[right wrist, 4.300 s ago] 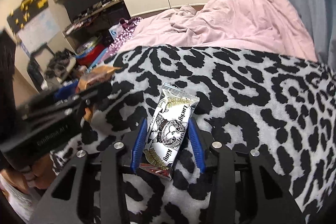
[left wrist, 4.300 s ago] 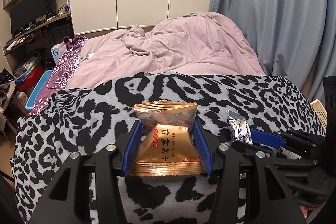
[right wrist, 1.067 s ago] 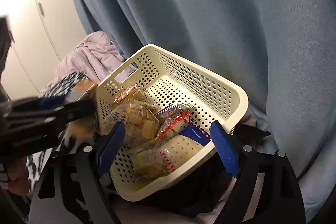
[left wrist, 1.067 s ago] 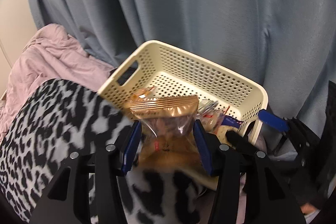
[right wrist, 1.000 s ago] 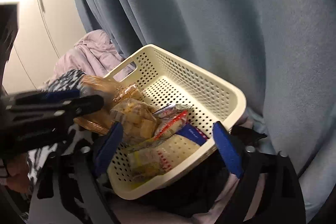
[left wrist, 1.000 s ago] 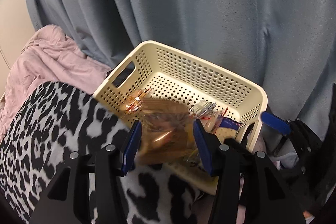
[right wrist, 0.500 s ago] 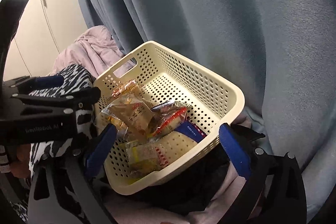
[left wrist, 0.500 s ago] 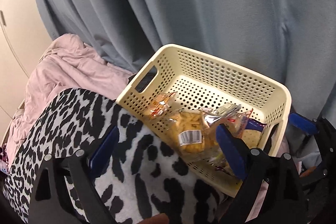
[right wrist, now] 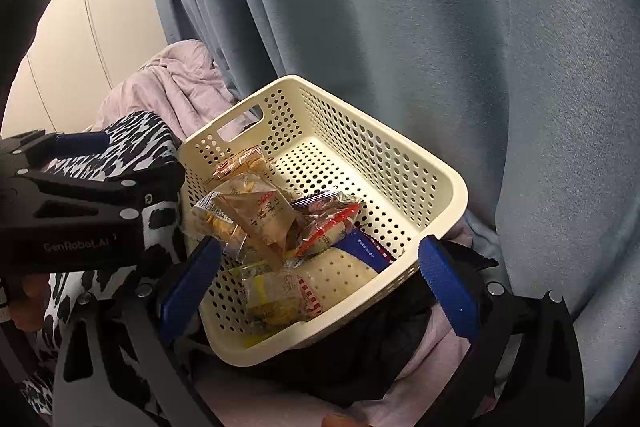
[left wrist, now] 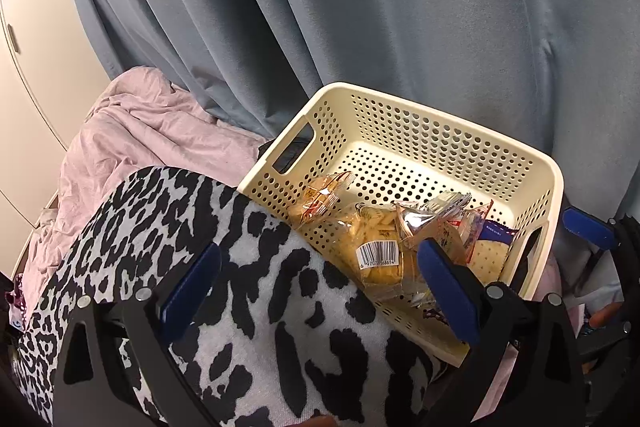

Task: Organize snacks

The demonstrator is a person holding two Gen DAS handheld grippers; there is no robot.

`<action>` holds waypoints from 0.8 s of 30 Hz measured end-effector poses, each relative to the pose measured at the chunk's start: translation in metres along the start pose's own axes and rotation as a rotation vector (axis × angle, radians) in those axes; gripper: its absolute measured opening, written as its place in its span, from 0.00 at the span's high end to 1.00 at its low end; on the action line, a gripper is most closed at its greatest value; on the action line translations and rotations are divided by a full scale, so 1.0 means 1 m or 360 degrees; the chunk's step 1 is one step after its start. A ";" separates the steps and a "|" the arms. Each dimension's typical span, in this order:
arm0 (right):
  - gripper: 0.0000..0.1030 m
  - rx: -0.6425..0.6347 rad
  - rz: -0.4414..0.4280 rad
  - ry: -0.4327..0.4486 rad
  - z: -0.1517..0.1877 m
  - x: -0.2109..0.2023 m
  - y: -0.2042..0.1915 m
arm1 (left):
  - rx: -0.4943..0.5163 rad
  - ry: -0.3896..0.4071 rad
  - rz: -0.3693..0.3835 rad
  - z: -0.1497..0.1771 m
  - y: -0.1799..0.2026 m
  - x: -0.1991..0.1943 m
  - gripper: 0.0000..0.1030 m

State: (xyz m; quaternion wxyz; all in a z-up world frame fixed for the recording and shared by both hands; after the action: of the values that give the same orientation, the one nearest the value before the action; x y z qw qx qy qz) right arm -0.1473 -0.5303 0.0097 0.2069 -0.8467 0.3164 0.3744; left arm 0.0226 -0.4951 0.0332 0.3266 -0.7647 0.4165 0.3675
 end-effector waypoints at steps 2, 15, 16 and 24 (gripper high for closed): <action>0.03 -0.0005 -0.0001 0.0002 0.000 0.000 -0.001 | 0.0005 -0.0001 -0.0006 0.001 0.001 -0.001 0.05; 0.03 -0.0008 0.0002 0.0008 -0.001 -0.003 0.000 | 0.0004 -0.0021 -0.0020 0.001 0.002 -0.001 0.05; 0.03 -0.0009 0.0002 0.0008 0.000 -0.003 0.001 | 0.0007 -0.0021 -0.0027 0.001 0.002 0.000 0.05; 0.03 -0.0010 0.0001 0.0005 0.001 -0.003 0.001 | 0.0067 0.0006 -0.0043 0.002 0.008 -0.002 0.05</action>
State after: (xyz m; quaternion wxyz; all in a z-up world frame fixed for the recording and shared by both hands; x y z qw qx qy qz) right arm -0.1496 -0.5297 0.0113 0.2035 -0.8479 0.3158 0.3741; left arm 0.0139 -0.4963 0.0325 0.3468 -0.7639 0.4144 0.3528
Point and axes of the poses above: each gripper's, at about its wrist camera, not at the fingertips, and x roughly the way its jaws point, y to its right, z to its underside, the point moved 6 cm from there along x, roughly the way its jaws point, and after that the axes turned 10 degrees about -y, right-handed, at the moved point
